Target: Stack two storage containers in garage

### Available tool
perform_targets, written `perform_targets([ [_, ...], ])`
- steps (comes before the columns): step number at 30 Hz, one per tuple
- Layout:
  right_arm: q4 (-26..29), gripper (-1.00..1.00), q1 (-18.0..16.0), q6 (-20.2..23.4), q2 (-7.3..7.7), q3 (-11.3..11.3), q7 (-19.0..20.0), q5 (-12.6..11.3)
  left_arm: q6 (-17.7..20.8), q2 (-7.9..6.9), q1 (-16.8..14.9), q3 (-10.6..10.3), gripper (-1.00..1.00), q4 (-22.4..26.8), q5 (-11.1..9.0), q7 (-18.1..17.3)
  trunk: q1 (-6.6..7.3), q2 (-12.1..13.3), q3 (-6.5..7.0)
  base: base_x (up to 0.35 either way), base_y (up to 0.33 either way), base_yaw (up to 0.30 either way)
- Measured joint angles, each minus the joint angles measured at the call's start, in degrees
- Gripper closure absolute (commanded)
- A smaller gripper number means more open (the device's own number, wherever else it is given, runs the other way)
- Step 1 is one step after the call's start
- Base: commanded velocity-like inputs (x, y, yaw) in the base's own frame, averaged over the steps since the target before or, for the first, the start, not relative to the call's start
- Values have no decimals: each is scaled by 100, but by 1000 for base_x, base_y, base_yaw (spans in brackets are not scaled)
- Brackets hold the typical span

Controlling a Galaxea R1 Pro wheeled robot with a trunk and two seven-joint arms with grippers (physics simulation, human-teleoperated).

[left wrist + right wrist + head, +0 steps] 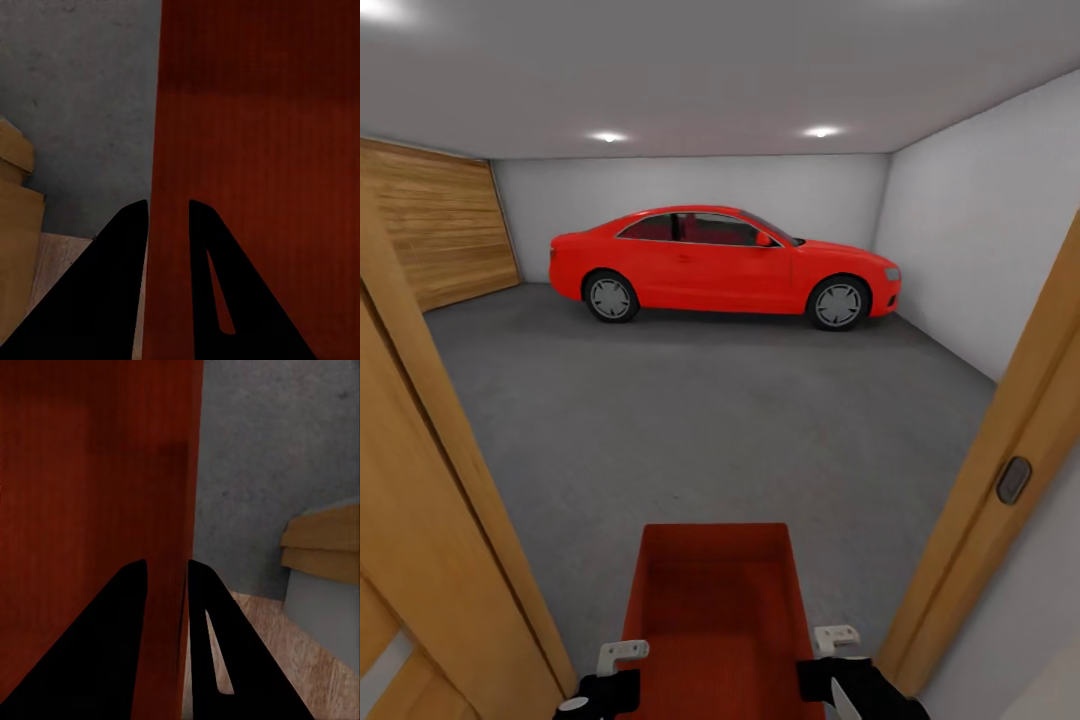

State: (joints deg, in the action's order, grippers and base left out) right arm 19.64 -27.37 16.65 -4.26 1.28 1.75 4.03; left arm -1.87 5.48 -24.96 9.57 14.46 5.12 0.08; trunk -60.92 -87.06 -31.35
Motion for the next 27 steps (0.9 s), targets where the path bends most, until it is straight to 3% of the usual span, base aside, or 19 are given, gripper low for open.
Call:
perform_targets([
  [9, 1, 100, 2, -2, 17, -5, 19, -1, -3, 16, -1, -9, 100, -2, -1, 24, 0, 0, 0, 71, 16, 0],
  [27, -2, 100, 1, -9, 14, -1, 18, 2, -3, 14, 0, -9, 100, 1, -1, 21, 1, 0, 0, 176, 22, 0],
])
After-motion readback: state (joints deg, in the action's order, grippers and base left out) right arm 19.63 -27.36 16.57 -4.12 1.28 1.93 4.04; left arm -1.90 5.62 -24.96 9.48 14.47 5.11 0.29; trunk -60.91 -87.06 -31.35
